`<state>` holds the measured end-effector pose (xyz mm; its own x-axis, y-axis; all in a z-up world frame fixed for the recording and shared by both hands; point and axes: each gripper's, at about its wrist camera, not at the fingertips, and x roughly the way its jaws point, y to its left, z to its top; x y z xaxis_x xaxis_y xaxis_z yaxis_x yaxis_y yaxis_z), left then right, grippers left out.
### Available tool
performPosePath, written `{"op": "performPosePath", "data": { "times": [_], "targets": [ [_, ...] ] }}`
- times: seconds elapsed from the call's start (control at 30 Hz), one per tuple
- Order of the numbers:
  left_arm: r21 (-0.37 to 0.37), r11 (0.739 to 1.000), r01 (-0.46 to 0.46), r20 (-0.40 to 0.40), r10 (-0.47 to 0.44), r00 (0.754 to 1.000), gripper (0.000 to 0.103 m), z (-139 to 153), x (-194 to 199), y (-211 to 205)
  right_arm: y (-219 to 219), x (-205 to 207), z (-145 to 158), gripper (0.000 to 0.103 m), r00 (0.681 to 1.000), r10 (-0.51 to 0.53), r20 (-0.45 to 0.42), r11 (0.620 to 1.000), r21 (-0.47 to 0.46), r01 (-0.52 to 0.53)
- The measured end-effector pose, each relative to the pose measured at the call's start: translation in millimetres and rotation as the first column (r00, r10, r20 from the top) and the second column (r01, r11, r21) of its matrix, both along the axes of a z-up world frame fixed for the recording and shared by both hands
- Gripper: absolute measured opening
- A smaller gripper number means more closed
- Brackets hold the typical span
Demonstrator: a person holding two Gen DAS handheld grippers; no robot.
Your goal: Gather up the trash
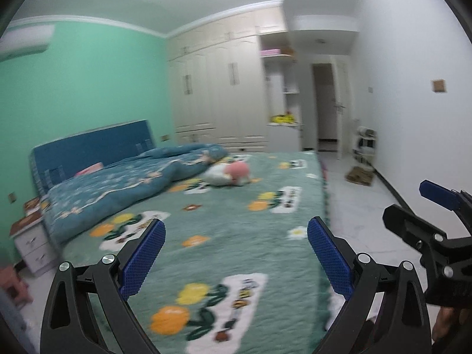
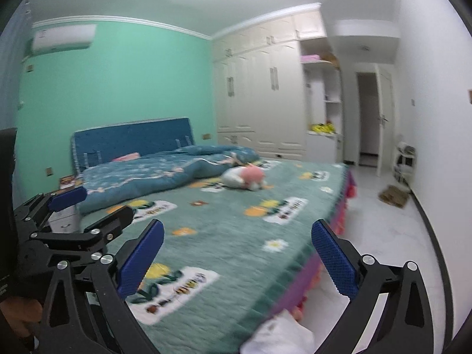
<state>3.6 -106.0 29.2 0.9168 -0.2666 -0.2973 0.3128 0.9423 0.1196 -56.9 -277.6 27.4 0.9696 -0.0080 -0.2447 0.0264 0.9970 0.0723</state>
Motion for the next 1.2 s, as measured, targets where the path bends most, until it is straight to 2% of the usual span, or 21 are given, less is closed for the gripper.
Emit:
{"op": "performPosePath", "data": {
  "times": [0.27,0.43,0.5,0.77,1.2],
  "targets": [
    [-0.038,0.991,-0.127,-0.001,0.127,0.992,0.098,1,-5,63,51,30,10,0.098,0.994,0.105,0.007,0.994,-0.021,-0.105],
    [-0.068,0.974,-0.215,0.018,0.216,0.976,0.098,-6,-11,89,69,38,7,0.098,0.992,0.124,0.015,0.992,-0.004,-0.124],
    [-0.093,0.967,-0.238,0.012,0.24,0.971,0.098,-8,-11,96,73,39,1,0.098,0.991,0.136,-0.008,0.991,0.003,-0.136],
    [-0.126,0.961,-0.247,-0.002,0.249,0.968,0.098,-13,-10,113,82,43,-4,0.098,0.987,0.158,-0.034,0.987,-0.006,-0.158],
    [-0.112,0.964,-0.243,-0.006,0.244,0.97,0.098,-14,-6,111,79,47,-8,0.098,0.986,0.156,-0.049,0.988,0.0,-0.156]
  ]
}}
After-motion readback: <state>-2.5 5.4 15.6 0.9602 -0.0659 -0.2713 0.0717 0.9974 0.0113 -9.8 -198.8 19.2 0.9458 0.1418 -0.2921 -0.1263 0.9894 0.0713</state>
